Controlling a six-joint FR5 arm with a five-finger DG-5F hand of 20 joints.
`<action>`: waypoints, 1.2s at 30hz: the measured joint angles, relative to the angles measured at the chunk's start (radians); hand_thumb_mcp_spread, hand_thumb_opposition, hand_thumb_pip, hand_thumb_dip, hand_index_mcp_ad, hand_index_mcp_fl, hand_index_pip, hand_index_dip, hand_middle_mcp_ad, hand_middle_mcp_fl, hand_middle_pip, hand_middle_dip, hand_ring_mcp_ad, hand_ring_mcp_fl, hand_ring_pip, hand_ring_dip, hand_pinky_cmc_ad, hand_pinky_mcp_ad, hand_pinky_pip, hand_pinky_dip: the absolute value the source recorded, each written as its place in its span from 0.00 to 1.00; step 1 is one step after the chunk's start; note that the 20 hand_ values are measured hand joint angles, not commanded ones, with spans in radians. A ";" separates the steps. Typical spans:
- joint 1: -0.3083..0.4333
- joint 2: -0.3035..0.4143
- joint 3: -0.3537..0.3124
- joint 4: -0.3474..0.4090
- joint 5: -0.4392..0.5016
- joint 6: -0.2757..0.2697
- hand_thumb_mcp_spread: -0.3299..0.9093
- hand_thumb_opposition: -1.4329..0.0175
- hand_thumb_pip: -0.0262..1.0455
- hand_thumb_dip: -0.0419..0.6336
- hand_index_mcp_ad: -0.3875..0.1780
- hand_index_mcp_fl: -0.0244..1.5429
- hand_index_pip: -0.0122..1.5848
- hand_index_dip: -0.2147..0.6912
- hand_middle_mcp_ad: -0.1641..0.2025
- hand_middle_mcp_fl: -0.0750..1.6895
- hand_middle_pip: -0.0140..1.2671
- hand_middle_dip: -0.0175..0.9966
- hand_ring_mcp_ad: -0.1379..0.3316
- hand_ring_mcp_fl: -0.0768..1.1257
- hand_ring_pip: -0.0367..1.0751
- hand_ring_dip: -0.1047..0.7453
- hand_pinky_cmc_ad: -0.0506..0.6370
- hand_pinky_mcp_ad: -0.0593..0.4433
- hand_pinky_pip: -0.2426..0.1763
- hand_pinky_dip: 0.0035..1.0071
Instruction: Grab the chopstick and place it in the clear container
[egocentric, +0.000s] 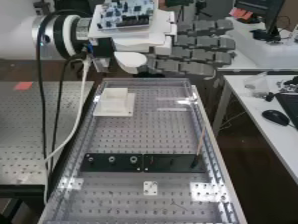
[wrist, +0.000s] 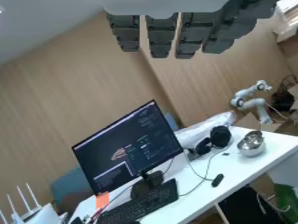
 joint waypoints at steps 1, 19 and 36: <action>-0.005 -0.009 0.003 0.002 -0.002 0.009 0.27 0.98 0.03 0.07 0.59 0.02 0.02 0.25 0.59 0.05 0.02 0.04 0.41 0.08 0.05 0.15 0.17 0.22 0.57 0.01; -0.055 -0.168 0.072 0.040 -0.043 0.162 0.55 0.49 0.54 0.38 0.37 0.35 0.03 0.59 0.35 0.39 0.08 0.49 0.45 0.08 0.13 0.29 0.59 0.68 0.40 0.16; -0.058 -0.290 0.130 0.059 0.006 0.301 0.55 0.47 0.59 0.38 0.37 0.33 0.06 0.64 0.35 0.36 0.08 0.58 0.48 0.09 0.12 0.33 0.67 0.71 0.36 0.19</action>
